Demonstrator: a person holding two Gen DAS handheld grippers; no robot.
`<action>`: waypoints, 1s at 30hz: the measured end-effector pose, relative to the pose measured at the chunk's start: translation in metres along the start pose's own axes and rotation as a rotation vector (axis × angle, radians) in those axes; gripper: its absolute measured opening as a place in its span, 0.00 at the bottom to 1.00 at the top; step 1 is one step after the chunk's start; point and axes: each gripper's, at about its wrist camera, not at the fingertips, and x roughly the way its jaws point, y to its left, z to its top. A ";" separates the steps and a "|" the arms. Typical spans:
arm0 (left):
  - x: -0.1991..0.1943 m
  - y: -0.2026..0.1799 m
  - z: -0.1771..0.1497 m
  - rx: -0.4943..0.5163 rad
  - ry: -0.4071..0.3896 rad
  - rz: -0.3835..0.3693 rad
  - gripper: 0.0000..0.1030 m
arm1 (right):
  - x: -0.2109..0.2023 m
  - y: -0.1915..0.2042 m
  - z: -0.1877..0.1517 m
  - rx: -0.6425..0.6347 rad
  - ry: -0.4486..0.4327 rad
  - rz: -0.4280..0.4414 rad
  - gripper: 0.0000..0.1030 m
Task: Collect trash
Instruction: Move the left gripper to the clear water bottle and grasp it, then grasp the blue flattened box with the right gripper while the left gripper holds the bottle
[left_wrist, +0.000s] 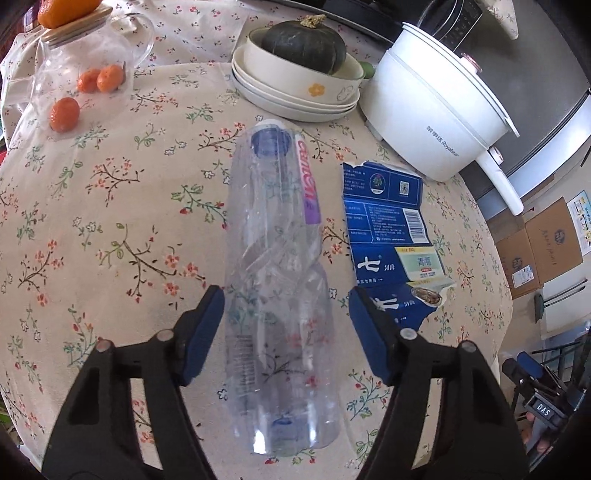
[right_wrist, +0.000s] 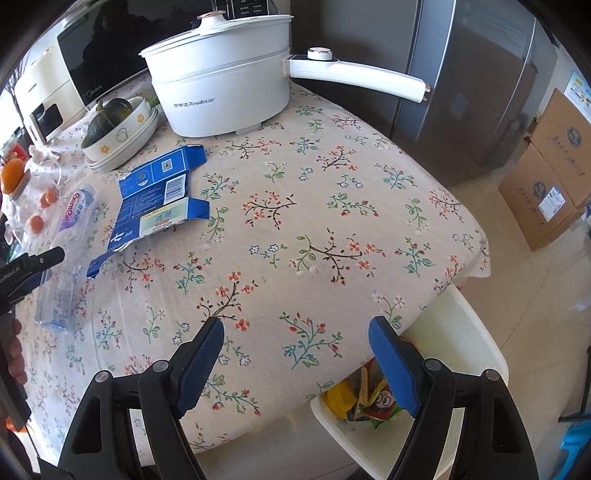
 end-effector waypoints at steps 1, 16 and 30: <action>0.000 0.001 -0.001 -0.004 0.003 -0.010 0.60 | 0.002 0.003 0.001 0.004 0.002 0.004 0.80; -0.061 0.014 -0.011 0.079 -0.087 0.010 0.55 | 0.030 0.071 0.023 0.047 0.015 0.124 0.80; -0.110 0.040 -0.027 0.115 -0.176 0.048 0.56 | 0.054 0.099 0.040 0.221 -0.036 0.249 0.77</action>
